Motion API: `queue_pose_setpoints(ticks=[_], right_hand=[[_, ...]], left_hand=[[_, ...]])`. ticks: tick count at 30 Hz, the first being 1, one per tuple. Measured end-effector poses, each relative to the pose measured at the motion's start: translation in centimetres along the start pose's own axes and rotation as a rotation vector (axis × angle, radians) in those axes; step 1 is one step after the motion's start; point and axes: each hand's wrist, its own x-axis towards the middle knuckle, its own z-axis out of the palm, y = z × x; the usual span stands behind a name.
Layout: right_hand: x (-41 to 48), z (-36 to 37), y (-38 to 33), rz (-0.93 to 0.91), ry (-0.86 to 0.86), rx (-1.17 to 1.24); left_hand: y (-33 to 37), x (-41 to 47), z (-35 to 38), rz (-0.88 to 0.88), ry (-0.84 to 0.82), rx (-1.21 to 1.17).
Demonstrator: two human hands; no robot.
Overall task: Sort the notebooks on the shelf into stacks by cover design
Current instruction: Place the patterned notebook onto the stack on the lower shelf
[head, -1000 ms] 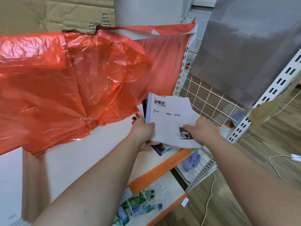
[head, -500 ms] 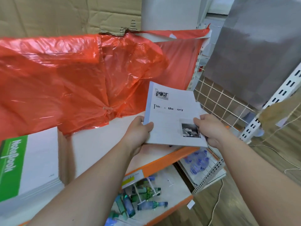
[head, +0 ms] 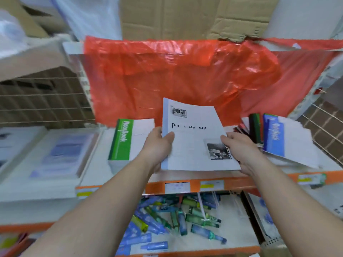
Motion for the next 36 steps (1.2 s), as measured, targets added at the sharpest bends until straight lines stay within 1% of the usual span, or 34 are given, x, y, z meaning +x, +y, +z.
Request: queue_pose_setpoints(ticks=[3,8,11,14,19,23,26,31,36], right_hand=[[-1.4,5.1,-2.5,-0.048,-0.080,0.004],[-4.3,15.3,-4.9,-0.083,-0.155,-0.087],[-6.3,22.3,-5.2,-0.081,-0.205,-0.134],[-8.5,29.0,-5.5,-0.118,-0.238,-0.184],[-10.9,38.0,-5.2,-0.130,-0.277,-0.248],[-11.7,42.8,-5.5,-0.176,-0.316,-0.303],[-11.4,45.6,-5.3,-0.171,-0.408,-0.330],[-9.8,49.0,-5.6,-0.190,-0.507,-0.333],[-7.7,52.3,-5.6,-0.185,-0.521,-0.343]], left_hand=[[0.1,-1.2,-5.6,0.010,0.075,-0.047],[-1.0,-3.6,-15.9,0.013,0.171,-0.073],[-2.5,-5.2,-23.0,-0.026,0.221,-0.053],[-3.7,-6.9,-29.7,-0.050,0.254,-0.044],[-4.9,-9.6,-38.2,-0.081,0.338,-0.047],[-5.8,-10.0,-42.7,-0.076,0.428,0.014],[-6.7,-9.6,-44.9,-0.109,0.472,0.026],[-7.0,-8.4,-47.6,-0.141,0.534,0.015],[-6.8,-6.9,-49.9,-0.145,0.565,-0.001]])
